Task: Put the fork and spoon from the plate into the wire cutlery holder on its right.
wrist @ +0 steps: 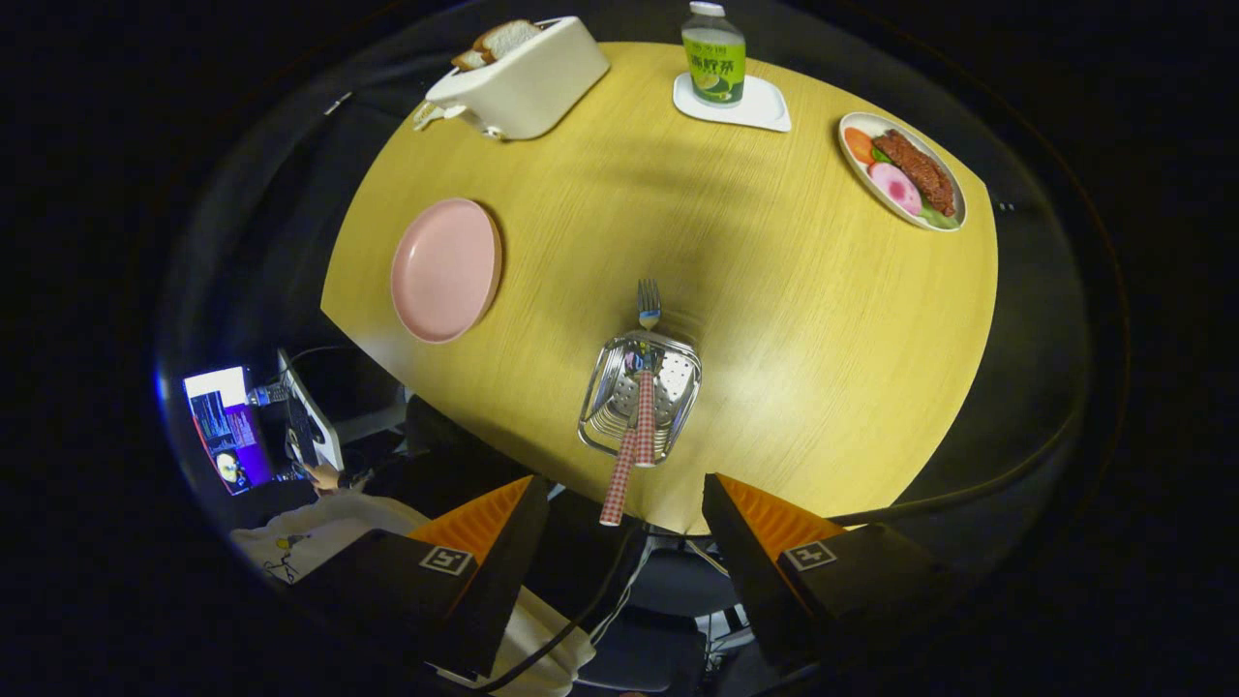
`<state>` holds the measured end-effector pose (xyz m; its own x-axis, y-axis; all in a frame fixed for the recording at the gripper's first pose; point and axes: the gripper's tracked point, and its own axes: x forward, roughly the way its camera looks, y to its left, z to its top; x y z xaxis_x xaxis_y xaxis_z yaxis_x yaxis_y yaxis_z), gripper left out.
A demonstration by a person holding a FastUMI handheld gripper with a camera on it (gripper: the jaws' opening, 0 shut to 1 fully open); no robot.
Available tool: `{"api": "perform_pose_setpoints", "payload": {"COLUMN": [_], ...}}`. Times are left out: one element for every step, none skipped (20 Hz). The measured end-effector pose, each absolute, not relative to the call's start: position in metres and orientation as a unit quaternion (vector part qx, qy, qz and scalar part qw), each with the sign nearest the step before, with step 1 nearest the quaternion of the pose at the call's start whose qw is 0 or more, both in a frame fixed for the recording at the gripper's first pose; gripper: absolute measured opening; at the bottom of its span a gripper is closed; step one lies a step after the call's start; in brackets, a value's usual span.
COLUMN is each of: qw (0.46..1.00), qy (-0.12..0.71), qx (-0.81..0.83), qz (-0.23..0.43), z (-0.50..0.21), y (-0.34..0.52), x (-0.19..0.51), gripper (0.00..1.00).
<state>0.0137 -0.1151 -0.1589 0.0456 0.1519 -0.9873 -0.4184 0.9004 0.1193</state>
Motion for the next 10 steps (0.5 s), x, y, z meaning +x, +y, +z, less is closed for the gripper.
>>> {"api": "perform_pose_setpoints", "payload": {"qw": [0.733, 0.746, 0.759, 0.769, 0.780, 0.790, 0.801, 0.813, 0.825, 0.836], "qy": [0.645, 0.631, 0.618, 0.606, 0.595, 0.582, 0.568, 0.552, 0.536, 0.519], "qx": [-0.091, -0.079, -0.070, -0.061, -0.052, -0.048, -0.047, -0.045, -0.041, -0.034], "qz": [0.195, 0.196, 0.191, 0.191, 0.190, 0.186, 0.181, 0.177, 0.175, 0.173], "z": [-0.153, -0.146, -0.139, -0.132, -0.126, -0.118, -0.112, -0.105, -0.098, -0.090], "y": [-0.113, -0.110, -0.108, -0.107, -0.104, -0.103, -0.104, -0.103, -0.101, -0.094], "x": [0.015, 0.014, 0.013, 0.010, 0.008, 0.007, 0.006, 0.005, 0.005, 0.005], "gripper": [1.00, 1.00, 1.00, 1.00, 1.00, 1.00, 1.00, 1.00, 1.00, 1.00]}}
